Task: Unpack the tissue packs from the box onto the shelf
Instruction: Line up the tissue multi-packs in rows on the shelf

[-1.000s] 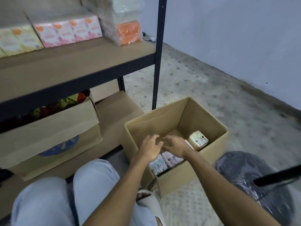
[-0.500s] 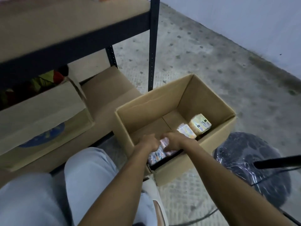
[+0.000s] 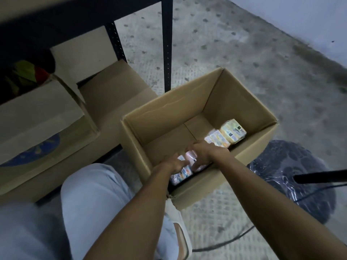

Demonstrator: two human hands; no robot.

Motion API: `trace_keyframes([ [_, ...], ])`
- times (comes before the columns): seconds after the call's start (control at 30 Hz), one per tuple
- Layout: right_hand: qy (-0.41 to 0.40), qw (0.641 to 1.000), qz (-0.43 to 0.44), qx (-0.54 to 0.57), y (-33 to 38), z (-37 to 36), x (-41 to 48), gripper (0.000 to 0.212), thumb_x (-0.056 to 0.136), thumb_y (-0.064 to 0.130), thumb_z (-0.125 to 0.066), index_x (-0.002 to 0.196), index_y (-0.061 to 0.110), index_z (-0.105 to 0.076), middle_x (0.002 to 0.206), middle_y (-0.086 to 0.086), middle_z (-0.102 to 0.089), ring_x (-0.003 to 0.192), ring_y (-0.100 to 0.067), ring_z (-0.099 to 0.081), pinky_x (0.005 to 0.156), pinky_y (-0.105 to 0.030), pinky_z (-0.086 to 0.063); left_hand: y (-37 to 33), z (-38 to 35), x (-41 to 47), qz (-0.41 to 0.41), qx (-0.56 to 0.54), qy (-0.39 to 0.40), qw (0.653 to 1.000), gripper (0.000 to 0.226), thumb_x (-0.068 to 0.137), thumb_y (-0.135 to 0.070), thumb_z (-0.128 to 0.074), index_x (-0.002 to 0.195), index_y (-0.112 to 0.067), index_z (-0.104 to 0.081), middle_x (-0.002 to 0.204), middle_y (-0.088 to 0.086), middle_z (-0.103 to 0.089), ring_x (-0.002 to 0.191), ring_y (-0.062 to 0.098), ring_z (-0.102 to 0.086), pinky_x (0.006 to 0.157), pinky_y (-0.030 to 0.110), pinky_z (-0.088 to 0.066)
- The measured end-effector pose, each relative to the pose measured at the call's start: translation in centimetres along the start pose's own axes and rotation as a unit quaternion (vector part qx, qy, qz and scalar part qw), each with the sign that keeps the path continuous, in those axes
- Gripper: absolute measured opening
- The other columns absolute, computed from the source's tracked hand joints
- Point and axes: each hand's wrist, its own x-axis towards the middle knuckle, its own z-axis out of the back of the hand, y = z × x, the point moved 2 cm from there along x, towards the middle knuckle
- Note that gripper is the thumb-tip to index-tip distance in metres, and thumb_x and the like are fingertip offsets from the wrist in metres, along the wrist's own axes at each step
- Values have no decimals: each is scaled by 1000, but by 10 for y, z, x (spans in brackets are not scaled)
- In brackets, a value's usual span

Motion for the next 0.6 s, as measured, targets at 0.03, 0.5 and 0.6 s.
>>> trace_keyframes([
  [0.03, -1, 1000, -5, -8, -1, 0, 0, 79, 59, 46, -81, 128, 27, -48, 132, -3, -46, 126, -27, -41, 101, -46, -37, -2, 0, 1, 0, -13, -2, 1000, 84, 72, -62, -63, 142, -22, -38, 145, 11, -43, 124, 29, -48, 104, 34, -39],
  [0.5, -25, 996, -18, -80, 5, 5, 1, 70, 61, 45, -79, 122, 29, -48, 123, -6, -53, 119, -30, -45, 90, -49, -32, -6, 12, 8, 5, -51, -65, 997, 40, 72, -43, -71, 103, -19, -67, 109, 7, -67, 95, 24, -62, 70, 24, -43],
  [0.6, -30, 998, -18, -60, 5, 14, -8, 65, 63, 42, -79, 120, 27, -52, 118, -5, -57, 114, -28, -51, 88, -44, -36, -10, 20, 0, -1, -42, -71, 997, 26, 75, -39, -68, 91, -20, -67, 103, 9, -68, 87, 23, -61, 67, 23, -43],
])
